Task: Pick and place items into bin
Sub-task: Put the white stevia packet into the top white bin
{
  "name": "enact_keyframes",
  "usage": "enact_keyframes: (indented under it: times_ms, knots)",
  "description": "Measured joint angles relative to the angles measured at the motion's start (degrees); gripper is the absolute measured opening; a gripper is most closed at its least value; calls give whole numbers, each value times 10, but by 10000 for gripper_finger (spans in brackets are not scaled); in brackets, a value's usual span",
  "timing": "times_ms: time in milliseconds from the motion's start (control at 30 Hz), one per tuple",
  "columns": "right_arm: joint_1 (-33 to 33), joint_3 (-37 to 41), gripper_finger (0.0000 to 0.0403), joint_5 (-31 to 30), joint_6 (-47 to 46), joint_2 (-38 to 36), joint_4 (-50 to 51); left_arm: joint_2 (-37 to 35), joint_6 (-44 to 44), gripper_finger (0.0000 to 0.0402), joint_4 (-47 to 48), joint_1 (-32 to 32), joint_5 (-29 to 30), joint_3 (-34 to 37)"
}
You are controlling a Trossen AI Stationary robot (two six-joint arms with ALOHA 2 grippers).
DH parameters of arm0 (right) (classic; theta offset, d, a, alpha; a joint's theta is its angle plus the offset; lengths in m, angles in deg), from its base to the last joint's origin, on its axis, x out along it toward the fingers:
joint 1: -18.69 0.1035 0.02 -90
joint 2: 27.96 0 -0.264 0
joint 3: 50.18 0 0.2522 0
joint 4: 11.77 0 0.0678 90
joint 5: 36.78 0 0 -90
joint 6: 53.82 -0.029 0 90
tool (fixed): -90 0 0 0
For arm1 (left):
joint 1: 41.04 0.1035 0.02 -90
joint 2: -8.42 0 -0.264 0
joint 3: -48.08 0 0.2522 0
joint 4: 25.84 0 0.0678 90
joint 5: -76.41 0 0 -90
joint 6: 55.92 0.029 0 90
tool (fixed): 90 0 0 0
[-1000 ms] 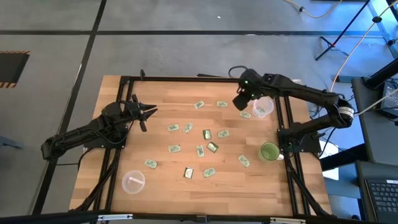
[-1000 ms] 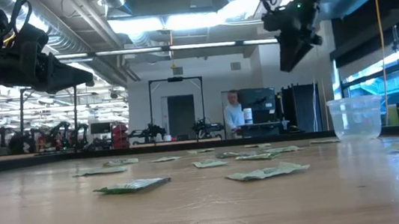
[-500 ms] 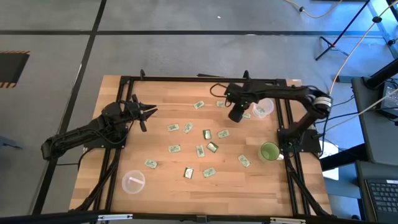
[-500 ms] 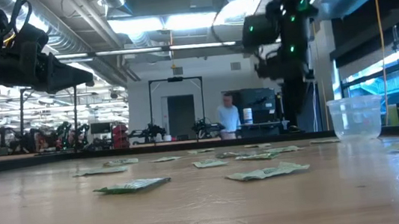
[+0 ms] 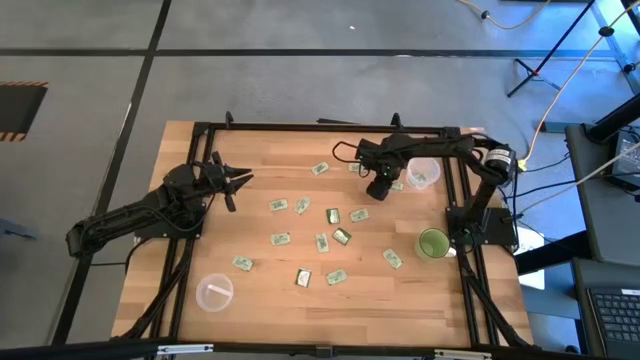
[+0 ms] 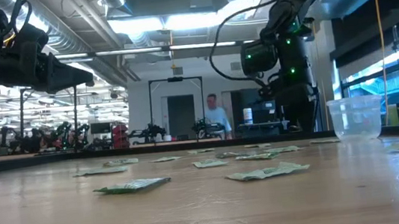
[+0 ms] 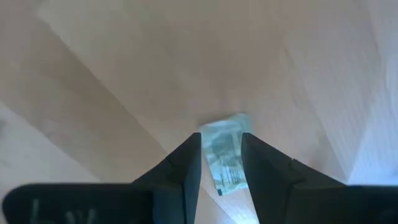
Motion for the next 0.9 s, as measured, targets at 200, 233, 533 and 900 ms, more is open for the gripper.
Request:
enact_keyframes:
  times_ms: [200, 233, 533, 900]
  knots:
    - [-17, 0, 117, 1, -3, 0, -1, 0, 0, 75, 0, 0, 0, 0]
    - [-17, 0, 117, 1, -3, 0, -1, 0, 0, 75, 0, 0, 0, 0]
    - [-18, 0, 112, 16, -6, 1, -4, 0, 0, 75, 0, 0, 0, 0]
    - [-18, 0, 77, 16, 22, 1, -4, 0, 0, 75, 0, 0, 0, 0]
